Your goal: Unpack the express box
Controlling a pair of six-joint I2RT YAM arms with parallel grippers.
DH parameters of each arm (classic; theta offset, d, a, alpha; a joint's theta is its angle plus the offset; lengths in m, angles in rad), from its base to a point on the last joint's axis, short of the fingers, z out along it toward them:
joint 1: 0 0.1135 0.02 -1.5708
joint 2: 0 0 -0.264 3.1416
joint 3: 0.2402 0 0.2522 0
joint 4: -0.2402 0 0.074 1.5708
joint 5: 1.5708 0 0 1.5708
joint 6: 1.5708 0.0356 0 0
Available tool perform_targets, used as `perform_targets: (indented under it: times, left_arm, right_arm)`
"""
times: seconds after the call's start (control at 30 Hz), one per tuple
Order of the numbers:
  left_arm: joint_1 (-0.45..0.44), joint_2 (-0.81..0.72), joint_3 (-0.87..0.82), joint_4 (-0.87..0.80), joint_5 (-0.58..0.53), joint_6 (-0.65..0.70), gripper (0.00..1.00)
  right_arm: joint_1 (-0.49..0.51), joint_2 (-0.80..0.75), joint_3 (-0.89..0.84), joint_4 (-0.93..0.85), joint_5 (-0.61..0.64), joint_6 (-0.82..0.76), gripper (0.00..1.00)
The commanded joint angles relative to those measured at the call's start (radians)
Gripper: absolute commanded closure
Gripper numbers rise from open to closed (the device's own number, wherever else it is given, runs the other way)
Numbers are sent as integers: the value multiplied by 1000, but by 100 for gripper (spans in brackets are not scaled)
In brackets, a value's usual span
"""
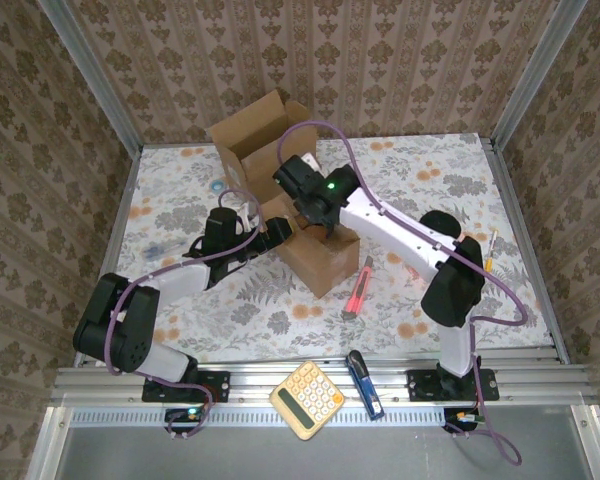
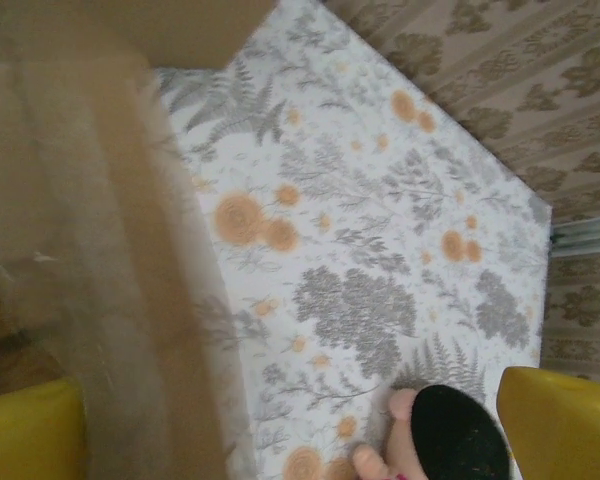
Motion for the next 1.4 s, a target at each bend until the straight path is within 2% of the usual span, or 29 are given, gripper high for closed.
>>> perform_targets:
  times: [0.0,0.27,0.5,0.7,0.9,1.1,1.27,1.37]
  left_arm:
    - [-11,50,-79,-267,3,86,0]
    - [-11,49,-77,-269,6,85,0]
    - [-11,22,-11,-302,44,101,0]
    - [-11,-21,159,-413,78,159,0]
    - [-11,-35,331,-513,99,212,0]
    - [-8,-56,378,-533,100,217,0]
    - [-7,-89,370,-547,96,217,0]
    - [-3,-108,370,-569,89,226,0]
  right_arm:
    - [-84,-70,44,27,161,-25,2]
    - [-108,-93,39,21,111,-15,2]
    - [-109,-138,-13,39,-171,16,0]
    - [-112,-148,-36,18,-323,28,0]
    - [-114,-159,-93,27,-391,34,0]
    - [-114,-151,-121,23,-418,45,2]
    - [-117,-136,-136,15,-389,55,9]
    - [-125,-122,-142,13,-381,58,17]
